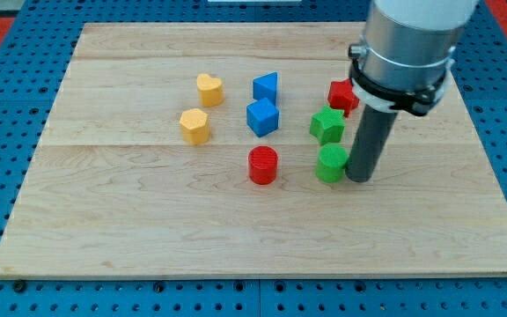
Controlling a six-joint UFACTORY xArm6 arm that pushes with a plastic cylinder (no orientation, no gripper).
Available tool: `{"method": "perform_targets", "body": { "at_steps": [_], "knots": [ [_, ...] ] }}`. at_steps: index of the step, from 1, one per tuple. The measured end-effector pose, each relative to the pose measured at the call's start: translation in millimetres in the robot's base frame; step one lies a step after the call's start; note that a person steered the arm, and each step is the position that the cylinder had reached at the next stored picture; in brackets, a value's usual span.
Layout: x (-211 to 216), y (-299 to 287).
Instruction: Nudge the blue triangle left a bit
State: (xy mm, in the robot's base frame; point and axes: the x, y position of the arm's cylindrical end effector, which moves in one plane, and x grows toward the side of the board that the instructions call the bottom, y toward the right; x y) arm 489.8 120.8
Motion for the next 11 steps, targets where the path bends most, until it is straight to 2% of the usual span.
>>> {"method": "perform_targets", "body": {
  "at_steps": [2,4,6,8,11],
  "knots": [
    [-2,-5],
    [12,47],
    [6,52],
    [-55,88],
    [-169,86]
  ]
}}
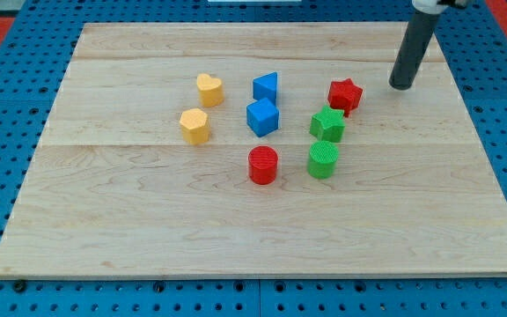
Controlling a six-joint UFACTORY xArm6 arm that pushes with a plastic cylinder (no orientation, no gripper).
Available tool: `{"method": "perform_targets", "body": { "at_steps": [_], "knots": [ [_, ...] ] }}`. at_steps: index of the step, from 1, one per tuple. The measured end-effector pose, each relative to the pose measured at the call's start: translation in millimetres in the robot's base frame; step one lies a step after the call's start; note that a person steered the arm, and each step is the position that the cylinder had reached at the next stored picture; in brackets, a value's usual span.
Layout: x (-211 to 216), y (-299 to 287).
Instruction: Nudge the blue triangle left a bit
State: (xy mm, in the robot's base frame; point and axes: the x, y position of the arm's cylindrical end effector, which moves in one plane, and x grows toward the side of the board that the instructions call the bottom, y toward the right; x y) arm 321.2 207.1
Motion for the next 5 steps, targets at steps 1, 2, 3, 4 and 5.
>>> {"method": "perform_targets", "body": {
  "at_steps": [1,2,3,4,5],
  "knots": [
    [-27,-36],
    [-31,-56],
    [-24,-69],
    [6,-115],
    [8,-121]
  ]
}}
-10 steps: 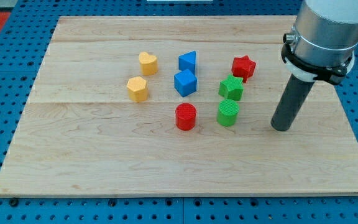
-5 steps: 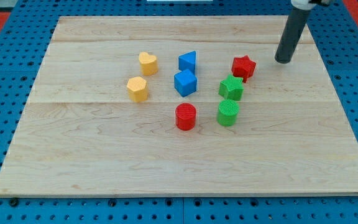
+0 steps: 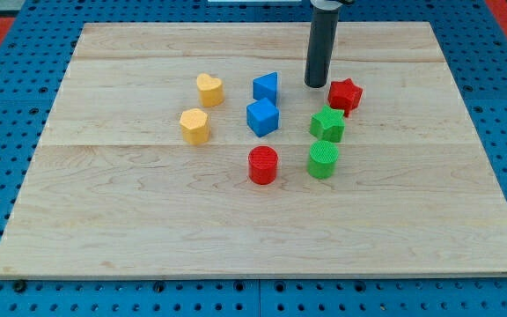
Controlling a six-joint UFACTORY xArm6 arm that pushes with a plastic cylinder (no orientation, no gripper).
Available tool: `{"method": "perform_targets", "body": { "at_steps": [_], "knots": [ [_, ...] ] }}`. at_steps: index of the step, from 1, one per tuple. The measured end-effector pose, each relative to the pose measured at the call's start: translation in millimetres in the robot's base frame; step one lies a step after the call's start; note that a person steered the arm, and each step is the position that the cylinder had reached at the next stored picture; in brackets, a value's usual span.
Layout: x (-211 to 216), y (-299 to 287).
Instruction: Nudge the blue triangle left a bit
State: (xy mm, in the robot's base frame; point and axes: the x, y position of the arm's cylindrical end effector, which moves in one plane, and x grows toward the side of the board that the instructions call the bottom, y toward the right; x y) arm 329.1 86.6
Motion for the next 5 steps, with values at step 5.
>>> {"method": "perform_targets", "body": {
  "at_steps": [5],
  "knots": [
    [33,-43]
  ]
}}
